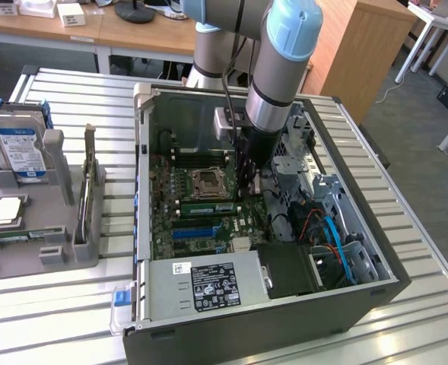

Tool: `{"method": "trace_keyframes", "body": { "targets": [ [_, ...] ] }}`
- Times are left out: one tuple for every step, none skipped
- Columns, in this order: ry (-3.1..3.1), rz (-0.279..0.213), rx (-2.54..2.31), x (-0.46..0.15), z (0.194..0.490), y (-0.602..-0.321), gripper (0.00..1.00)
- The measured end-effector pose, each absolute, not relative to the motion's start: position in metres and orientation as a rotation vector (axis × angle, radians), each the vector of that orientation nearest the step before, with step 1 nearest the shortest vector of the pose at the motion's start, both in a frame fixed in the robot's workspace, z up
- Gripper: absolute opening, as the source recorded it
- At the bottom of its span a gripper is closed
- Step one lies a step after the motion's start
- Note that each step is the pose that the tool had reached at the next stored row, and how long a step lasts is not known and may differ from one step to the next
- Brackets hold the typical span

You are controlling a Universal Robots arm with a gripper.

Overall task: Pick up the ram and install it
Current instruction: 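Press down the ram until it locks into place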

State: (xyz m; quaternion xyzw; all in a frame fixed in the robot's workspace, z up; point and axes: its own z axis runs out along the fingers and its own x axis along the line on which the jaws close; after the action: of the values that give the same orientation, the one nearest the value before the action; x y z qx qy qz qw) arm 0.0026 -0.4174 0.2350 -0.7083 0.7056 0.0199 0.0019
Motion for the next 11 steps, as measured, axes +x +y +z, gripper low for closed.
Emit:
{"method": "trace_keyframes", "body": {
  "targets": [
    [2.214,0.063,-2.223,0.0026,0.235,-0.4174,0.11],
    [2.214,0.063,-2.222,0.0027,0.2349,-0.4173,0.11],
    [2.214,0.063,-2.222,0.0026,0.2348,-0.4173,0.11],
    [2.213,0.063,-2.222,0.0027,0.2342,-0.4173,0.11],
    [2.213,0.063,-2.222,0.0027,0.2336,-0.4173,0.11],
    [2.214,0.063,-2.222,0.0027,0.2329,-0.4173,0.11],
    [2.214,0.063,-2.222,0.0026,0.2322,-0.4173,0.11],
    [2.214,0.063,-2.222,0.0026,0.232,-0.4173,0.11],
    [2.214,0.063,-2.222,0.0026,0.232,-0.4173,0.11],
    [2.214,0.063,-2.222,0.0026,0.232,-0.4173,0.11],
    [2.214,0.063,-2.222,0.0026,0.232,-0.4173,0.11]
  ]
}}
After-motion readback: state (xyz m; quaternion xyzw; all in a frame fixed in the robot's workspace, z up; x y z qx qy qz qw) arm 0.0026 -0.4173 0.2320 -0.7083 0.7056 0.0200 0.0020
